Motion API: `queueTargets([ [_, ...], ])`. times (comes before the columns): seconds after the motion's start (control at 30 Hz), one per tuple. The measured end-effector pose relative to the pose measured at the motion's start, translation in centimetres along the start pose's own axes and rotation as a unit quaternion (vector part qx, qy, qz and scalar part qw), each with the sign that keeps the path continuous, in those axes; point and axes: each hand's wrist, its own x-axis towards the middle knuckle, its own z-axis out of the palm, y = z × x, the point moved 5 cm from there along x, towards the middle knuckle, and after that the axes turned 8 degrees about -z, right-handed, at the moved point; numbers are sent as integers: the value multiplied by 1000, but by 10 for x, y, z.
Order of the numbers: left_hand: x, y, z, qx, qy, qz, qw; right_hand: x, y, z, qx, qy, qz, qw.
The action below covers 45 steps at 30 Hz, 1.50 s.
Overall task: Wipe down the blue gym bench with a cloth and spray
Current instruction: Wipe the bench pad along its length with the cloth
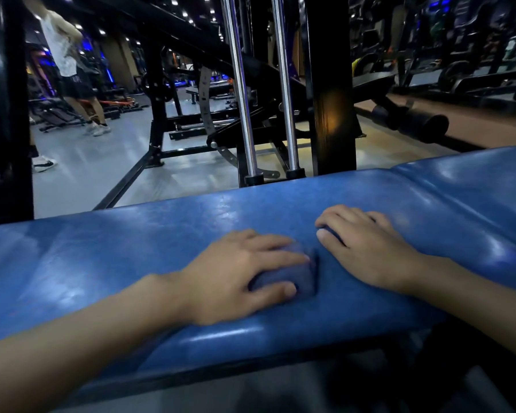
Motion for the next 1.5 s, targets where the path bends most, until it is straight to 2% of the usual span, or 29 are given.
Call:
queueTargets([
  [0.1,-12,22,-2,12,-25,32,999,-1,-2,-6,-1,-9,9,1000],
  [0.2,-1,3,-3,29,-36,-1,999,0,-12,-16,31,36,8,999],
  [0.27,11,-29,0,21,-20,-55,998,-2,-22,-15,48,38,2,998],
  [0.4,33,-127,-1,-2,21,-189,982,-8,-35,6,5,-63,-8,998],
  [0.5,43,-197,-4,32,22,-300,953,-9,-35,6,-8,-58,-1,998],
  [0.6,48,-216,-1,69,30,-335,939,-8,-36,6,-18,-49,0,999],
  [0.73,36,-168,0,67,23,-266,961,-7,-33,9,-25,-52,5,998],
  [0.87,1,-76,-1,53,1,-107,993,-5,-29,10,-22,-29,13,999],
  [0.97,-35,-16,-5,21,24,11,999,0,-28,5,-14,-1,19,1000],
  [1.07,-42,-14,-9,11,3,32,999,7,-36,-4,7,56,22,998],
  [1.13,-30,-32,-9,5,-27,2,1000,8,-43,-3,16,57,26,998],
  [1.27,0,-110,-6,-3,-17,-123,992,-3,-45,18,-29,-51,59,997],
  [1.4,11,-211,-9,38,11,-321,946,-5,-49,16,-28,-43,58,997],
  [1.43,12,-222,-8,44,15,-350,936,-4,-50,15,-33,-39,57,997],
  [1.5,12,-223,-5,51,21,-354,933,-4,-52,14,-41,-37,55,997],
])
